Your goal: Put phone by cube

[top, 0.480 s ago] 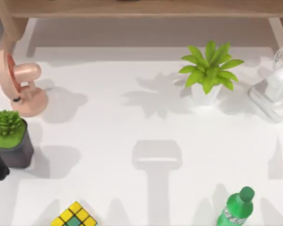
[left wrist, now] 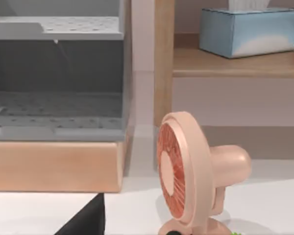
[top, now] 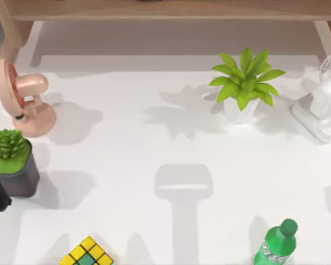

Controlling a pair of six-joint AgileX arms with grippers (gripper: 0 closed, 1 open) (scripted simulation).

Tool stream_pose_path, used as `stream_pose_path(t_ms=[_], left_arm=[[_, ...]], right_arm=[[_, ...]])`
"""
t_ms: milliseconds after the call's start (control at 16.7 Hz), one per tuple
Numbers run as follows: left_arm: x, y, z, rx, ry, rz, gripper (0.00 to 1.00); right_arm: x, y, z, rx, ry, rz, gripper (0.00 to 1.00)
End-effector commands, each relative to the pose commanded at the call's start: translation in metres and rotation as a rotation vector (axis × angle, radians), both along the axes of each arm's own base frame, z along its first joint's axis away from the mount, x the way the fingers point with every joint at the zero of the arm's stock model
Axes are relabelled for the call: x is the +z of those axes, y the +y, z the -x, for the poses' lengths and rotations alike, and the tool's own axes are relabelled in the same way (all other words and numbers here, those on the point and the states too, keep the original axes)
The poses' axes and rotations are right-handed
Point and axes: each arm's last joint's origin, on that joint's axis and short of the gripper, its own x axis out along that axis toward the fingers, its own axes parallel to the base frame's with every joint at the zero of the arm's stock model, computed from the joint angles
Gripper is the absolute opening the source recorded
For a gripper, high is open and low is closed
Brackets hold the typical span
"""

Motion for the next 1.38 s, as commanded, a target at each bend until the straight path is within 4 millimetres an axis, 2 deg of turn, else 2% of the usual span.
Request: stream_pose_path(t_ms=[360, 540, 720, 960, 1380], left_arm=[[0.0, 0.0, 0.0, 0.0, 0.0, 0.0, 1.0], [0.0, 0.0, 0.0, 0.0, 0.0, 0.0, 1.0], [0.0, 0.0, 0.0, 0.0, 0.0, 0.0, 1.0], [0.0, 0.0, 0.0, 0.0, 0.0, 0.0, 1.0], [0.0, 0.0, 0.0, 0.0, 0.0, 0.0, 1.0]], right_arm=[[0.003, -0.033, -0.024, 0.009, 0.632, 0.209, 1.0], [-0.004, -0.055, -0.037, 0.107, 0.94, 0.218, 1.0], [-0.012, -0.076, -0.045, 0.231, 1.159, 0.181, 1.0], [-0.019, -0.094, -0.05, 0.344, 1.295, 0.127, 1.0], [-0.025, -0.094, -0.05, 0.355, 1.307, 0.118, 1.0]])
